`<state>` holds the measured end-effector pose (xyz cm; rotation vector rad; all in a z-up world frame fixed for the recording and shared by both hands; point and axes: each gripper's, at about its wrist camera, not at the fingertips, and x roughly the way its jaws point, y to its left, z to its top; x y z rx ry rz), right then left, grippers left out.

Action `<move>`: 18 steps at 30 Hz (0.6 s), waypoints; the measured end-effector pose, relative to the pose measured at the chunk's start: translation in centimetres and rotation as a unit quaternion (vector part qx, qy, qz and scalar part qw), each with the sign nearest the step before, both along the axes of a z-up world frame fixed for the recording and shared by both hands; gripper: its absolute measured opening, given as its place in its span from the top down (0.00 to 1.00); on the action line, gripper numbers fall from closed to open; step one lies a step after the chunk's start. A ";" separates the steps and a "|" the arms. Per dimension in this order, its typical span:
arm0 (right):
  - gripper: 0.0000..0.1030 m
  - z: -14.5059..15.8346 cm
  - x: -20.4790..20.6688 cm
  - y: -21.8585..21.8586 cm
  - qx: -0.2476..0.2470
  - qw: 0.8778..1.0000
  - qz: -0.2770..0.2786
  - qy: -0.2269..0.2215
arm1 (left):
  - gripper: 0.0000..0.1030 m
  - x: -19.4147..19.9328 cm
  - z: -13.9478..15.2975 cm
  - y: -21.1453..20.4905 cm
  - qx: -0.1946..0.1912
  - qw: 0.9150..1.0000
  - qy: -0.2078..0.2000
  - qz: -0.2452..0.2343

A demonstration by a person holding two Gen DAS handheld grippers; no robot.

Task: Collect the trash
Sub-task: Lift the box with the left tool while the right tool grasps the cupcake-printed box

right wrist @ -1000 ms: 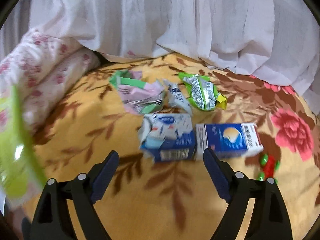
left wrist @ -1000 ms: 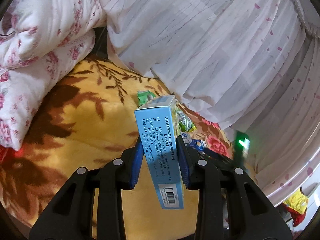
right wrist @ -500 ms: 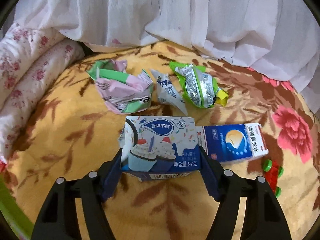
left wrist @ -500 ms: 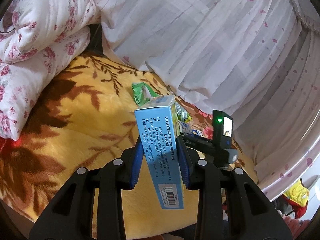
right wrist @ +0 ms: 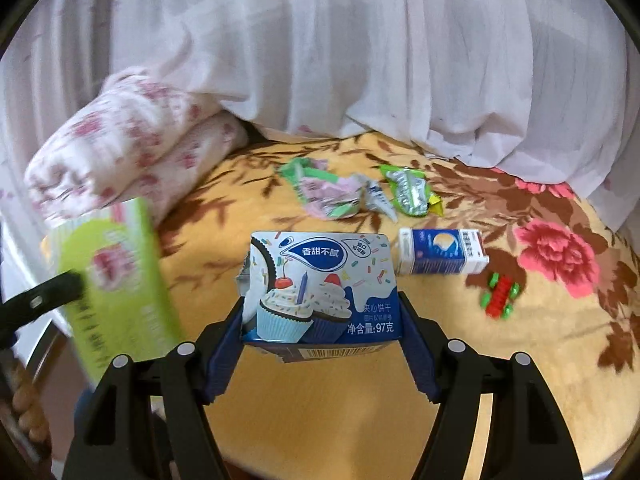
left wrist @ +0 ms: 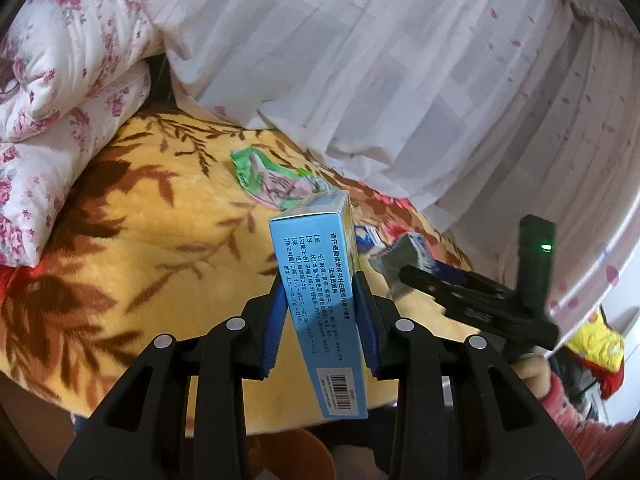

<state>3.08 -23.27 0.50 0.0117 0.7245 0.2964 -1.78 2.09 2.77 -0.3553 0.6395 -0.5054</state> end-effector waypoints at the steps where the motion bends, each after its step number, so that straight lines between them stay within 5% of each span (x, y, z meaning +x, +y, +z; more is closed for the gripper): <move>1: 0.33 0.2 -1.4 0.1 -0.002 1.000 0.007 -0.003 | 0.69 -0.6 0.0 -0.2 0.007 1.000 -0.001 -0.005; 10: 0.33 0.0 -9.9 0.1 0.000 0.999 0.034 0.000 | 0.69 -5.7 -1.4 -1.7 0.073 0.996 0.010 -0.042; 18: 0.33 -3.1 -14.1 0.6 -0.007 0.998 0.049 0.043 | 0.69 -9.0 -5.2 -2.8 0.123 0.988 0.052 -0.078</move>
